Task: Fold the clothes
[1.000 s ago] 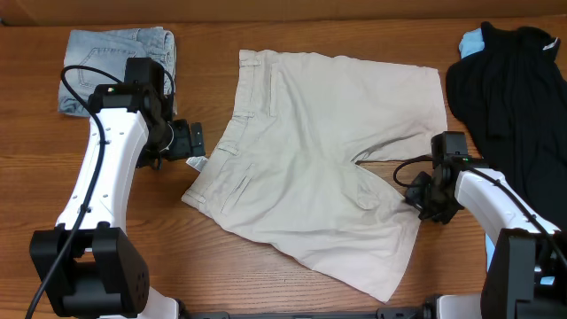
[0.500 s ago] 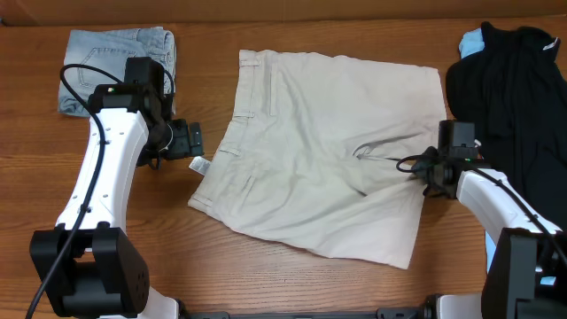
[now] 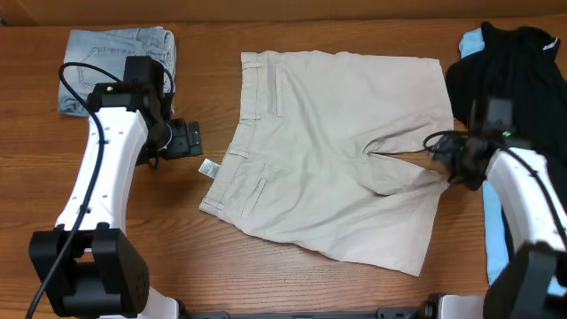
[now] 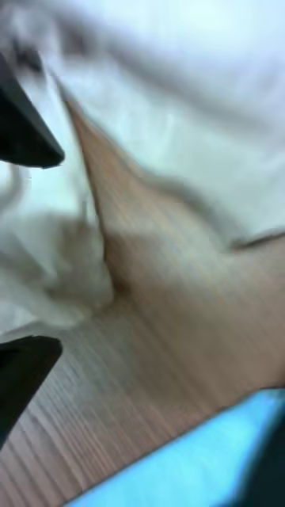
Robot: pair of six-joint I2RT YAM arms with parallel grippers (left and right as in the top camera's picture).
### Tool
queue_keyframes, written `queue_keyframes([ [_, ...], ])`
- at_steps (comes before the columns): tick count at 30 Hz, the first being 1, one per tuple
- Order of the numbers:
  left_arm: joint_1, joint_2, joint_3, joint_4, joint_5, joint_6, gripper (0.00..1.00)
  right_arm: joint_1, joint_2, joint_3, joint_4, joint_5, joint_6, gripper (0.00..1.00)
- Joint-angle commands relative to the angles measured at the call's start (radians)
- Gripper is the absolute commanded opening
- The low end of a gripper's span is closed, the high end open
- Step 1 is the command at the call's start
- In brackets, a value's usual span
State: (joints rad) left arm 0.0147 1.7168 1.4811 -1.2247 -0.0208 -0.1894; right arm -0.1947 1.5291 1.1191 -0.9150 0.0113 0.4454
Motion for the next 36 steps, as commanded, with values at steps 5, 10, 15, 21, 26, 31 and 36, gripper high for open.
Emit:
queue_keyframes([
  [5,-0.003,-0.137,0.091,-0.126,0.014,-0.101,1.00,0.024,-0.293,0.132,-0.247,-0.185,0.003,0.87],
  [10,-0.010,-0.183,0.035,-0.168,0.050,-0.218,1.00,0.055,-0.384,0.118,-0.456,-0.121,0.093,0.87],
  [15,-0.025,-0.187,-0.145,-0.076,0.050,-0.474,1.00,0.059,-0.417,0.020,-0.523,-0.095,0.235,0.87],
  [21,-0.077,-0.187,-0.407,0.157,0.125,-0.646,0.96,0.059,-0.416,-0.167,-0.437,-0.100,0.289,0.86],
  [26,-0.159,-0.187,-0.546,0.339,0.118,-0.673,0.96,0.060,-0.416,-0.304,-0.335,-0.114,0.292,0.85],
  [31,-0.220,-0.187,-0.637,0.454,0.117,-0.708,0.96,0.060,-0.416,-0.383,-0.279,-0.144,0.293,0.83],
  [36,-0.228,-0.186,-0.694,0.535,0.114,-0.732,0.90,0.061,-0.416,-0.412,-0.261,-0.146,0.304,0.80],
])
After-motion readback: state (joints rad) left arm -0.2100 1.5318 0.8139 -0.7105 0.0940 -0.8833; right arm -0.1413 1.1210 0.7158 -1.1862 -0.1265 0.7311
